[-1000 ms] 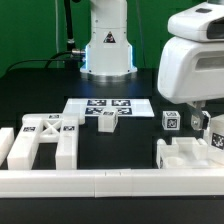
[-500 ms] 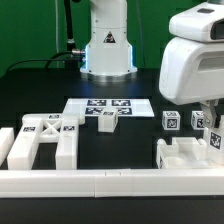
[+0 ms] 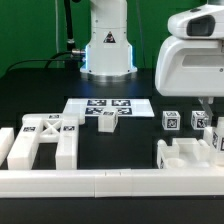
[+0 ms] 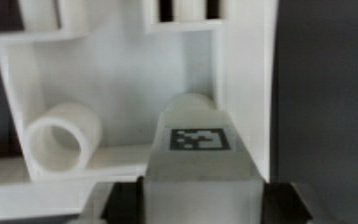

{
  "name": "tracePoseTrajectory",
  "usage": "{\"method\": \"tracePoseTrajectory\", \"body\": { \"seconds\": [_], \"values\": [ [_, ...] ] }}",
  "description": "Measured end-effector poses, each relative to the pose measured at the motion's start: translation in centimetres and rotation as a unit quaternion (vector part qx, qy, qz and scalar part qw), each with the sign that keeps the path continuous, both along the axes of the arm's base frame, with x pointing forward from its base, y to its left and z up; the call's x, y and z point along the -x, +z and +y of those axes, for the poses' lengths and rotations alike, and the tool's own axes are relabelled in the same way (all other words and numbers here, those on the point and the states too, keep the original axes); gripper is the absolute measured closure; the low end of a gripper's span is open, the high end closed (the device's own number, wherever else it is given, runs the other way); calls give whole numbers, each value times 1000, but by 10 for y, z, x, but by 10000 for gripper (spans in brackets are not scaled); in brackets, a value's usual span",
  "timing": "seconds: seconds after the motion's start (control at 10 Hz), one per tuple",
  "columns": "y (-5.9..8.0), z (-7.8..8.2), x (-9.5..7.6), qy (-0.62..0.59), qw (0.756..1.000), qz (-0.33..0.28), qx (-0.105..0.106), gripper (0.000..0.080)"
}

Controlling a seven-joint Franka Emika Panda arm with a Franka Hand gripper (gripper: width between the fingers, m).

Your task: Assemble chair

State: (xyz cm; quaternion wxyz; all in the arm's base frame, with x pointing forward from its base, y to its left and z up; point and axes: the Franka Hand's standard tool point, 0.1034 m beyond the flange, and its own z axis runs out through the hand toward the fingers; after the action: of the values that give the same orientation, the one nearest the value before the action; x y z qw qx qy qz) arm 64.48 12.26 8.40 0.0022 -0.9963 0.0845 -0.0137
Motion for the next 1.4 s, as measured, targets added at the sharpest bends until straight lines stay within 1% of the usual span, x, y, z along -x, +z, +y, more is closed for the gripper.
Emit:
{"method": "tracePoseTrajectory", "body": {
  "seconds": [0.2, 0.3, 0.4, 0.5, 0.6, 0.7, 0.8, 0.9, 1.0, 1.1, 1.2, 1.4],
  "values": [
    [0, 2, -1, -122, 992, -8, -5, 515],
    [0, 3, -1, -210, 978, -9, -10, 515],
    [-1, 4, -1, -290, 957, -11, -11, 515],
    [0, 4, -1, -333, 943, -10, -14, 515],
    [-1, 3, -1, -353, 936, -7, -19, 515],
    [-1, 3, -1, -356, 934, -7, -20, 514],
    [-1, 4, -1, -346, 938, -7, -20, 514],
    [-1, 4, -1, -328, 945, -7, -19, 300],
    [-1, 4, 1, -299, 954, 0, -15, 300],
    [-1, 3, 0, -280, 960, -1, -15, 178],
    [-2, 3, 1, -250, 968, -1, -14, 158],
    [-2, 3, 1, -160, 987, -2, -11, 152]
  ]
}}
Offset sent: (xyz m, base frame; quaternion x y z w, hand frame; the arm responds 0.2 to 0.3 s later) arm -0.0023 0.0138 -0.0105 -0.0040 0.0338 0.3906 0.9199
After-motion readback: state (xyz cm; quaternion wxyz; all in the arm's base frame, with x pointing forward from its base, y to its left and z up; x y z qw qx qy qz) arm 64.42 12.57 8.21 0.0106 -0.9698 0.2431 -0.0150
